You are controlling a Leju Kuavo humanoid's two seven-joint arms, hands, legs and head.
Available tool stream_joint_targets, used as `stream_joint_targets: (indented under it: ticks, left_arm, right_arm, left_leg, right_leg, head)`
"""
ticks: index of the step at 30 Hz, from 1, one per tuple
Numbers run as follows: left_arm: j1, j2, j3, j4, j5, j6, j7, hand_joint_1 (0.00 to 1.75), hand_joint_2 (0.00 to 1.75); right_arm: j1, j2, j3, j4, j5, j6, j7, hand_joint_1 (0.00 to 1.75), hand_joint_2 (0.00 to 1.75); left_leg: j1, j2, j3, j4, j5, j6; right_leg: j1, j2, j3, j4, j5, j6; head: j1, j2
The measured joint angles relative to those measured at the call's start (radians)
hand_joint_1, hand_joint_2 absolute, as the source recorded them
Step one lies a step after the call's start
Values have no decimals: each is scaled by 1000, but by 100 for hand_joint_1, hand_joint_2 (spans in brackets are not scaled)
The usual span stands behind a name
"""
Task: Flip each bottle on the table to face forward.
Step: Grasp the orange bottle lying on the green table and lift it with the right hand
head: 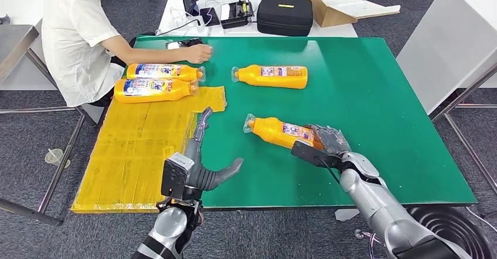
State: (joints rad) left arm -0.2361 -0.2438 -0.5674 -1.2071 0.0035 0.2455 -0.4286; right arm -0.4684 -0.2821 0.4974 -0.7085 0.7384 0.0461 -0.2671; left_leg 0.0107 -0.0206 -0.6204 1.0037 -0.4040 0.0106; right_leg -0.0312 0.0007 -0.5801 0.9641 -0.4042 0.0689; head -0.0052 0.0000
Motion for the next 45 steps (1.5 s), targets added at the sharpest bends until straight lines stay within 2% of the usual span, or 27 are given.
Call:
stream_joint_targets:
  ticks: [4,7,10,17,22,26,30,39,45]
  left_arm:
    - [0,0,1,0,89,-42,9,0,175]
    - [1,-2,4,5,219,-94,43,0,175]
    - [2,-6,7,15,305,-126,65,0,175]
    - [2,-10,12,30,345,-148,79,0,175]
    - [1,-12,17,57,507,-271,129,0,175]
    - [-1,-8,-15,90,518,-370,123,0,175]
    - [-7,4,-41,96,502,-416,110,0,175]
    - [-39,4,-68,97,477,-359,94,0,175]
    - [-68,-2,-68,102,438,-277,53,0,175]
  right_arm:
    - [38,3,-27,-37,-135,37,-115,175,175]
    - [91,21,-47,-111,-214,43,-177,175,175]
    - [134,47,-58,-178,-252,47,-194,175,175]
    - [174,69,-72,-245,-269,50,-208,171,175]
    - [203,114,-77,-305,-361,88,-306,175,175]
    - [217,171,-75,-363,-423,106,-320,175,175]
    - [218,202,-72,-372,-437,99,-329,175,175]
    - [195,259,-35,-340,-414,40,-366,175,175]
    - [181,291,-7,-328,-444,44,-346,175,175]
  left_leg:
    - [0,0,0,0,0,0]
    - [0,2,-1,0,-1,-1]
    - [0,4,-2,0,-1,-1]
    - [0,3,-6,0,-1,-1]
    - [0,2,-11,0,-1,-1]
    - [1,2,-12,0,-1,-1]
    - [1,1,-13,-1,-1,-1]
    - [1,1,-14,0,0,-1]
    - [1,1,-14,0,0,-1]
  right_leg:
    - [0,0,1,0,0,0]
    - [1,1,0,0,0,0]
    - [1,3,-2,0,0,0]
    - [0,2,-5,0,0,0]
    - [0,2,-10,1,0,0]
    - [1,2,-12,1,0,0]
    - [1,2,-12,1,0,0]
    - [0,1,-13,1,0,0]
    - [1,1,-13,1,0,0]
  head:
    - [0,0]
    - [0,0]
    - [-1,0]
    - [0,0]
    - [0,0]
    - [0,0]
    - [0,0]
    - [0,0]
    - [0,0]
